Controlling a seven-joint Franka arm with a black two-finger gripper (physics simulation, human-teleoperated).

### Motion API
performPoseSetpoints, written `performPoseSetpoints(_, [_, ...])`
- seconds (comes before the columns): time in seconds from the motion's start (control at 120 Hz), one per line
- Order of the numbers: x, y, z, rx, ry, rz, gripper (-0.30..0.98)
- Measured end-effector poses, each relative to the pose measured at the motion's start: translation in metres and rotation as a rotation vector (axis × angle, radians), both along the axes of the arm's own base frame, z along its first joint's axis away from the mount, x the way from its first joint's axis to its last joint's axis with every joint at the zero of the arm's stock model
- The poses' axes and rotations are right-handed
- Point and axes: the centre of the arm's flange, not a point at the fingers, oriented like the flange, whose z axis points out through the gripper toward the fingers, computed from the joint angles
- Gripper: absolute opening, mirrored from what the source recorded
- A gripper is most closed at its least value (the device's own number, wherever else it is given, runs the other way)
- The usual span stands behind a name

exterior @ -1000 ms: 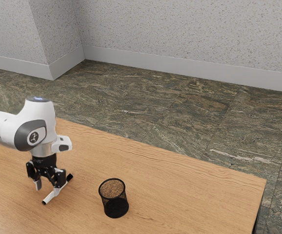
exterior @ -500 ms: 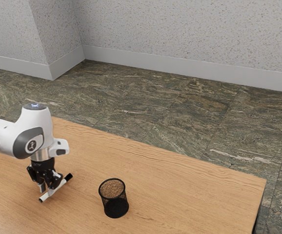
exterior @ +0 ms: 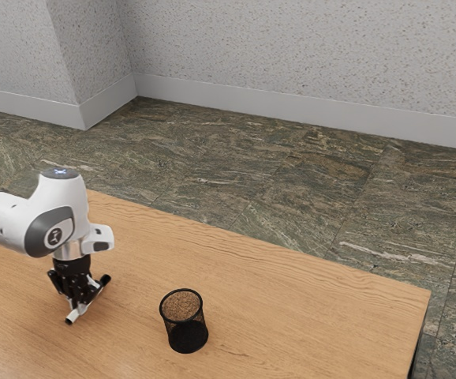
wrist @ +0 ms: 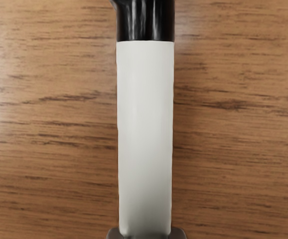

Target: Put the marker into the pen holder.

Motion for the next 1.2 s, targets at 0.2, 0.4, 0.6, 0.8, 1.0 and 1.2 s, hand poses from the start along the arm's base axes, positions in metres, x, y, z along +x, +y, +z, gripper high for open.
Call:
performPoseSetpoints(0.2, [0.007,0.004,0.008,-0.006,-0.006,0.008,-0.03])
performPoseSetpoints(0.4, [0.025,-0.042,0.146,0.006,-0.184,-0.083,-0.08])
performPoseSetpoints(0.6, [-0.024,-0.201,0.2,-0.03,-0.184,-0.339,-0.09])
performPoseSetpoints(0.8, [-0.034,-0.246,0.173,-0.076,-0.068,-0.336,-0.09])
performPoseSetpoints(1.0, [-0.012,-0.248,0.151,-0.101,0.005,-0.274,-0.08])
performPoseSetpoints(1.2, [0.035,-0.259,0.149,-0.132,0.034,-0.234,0.09])
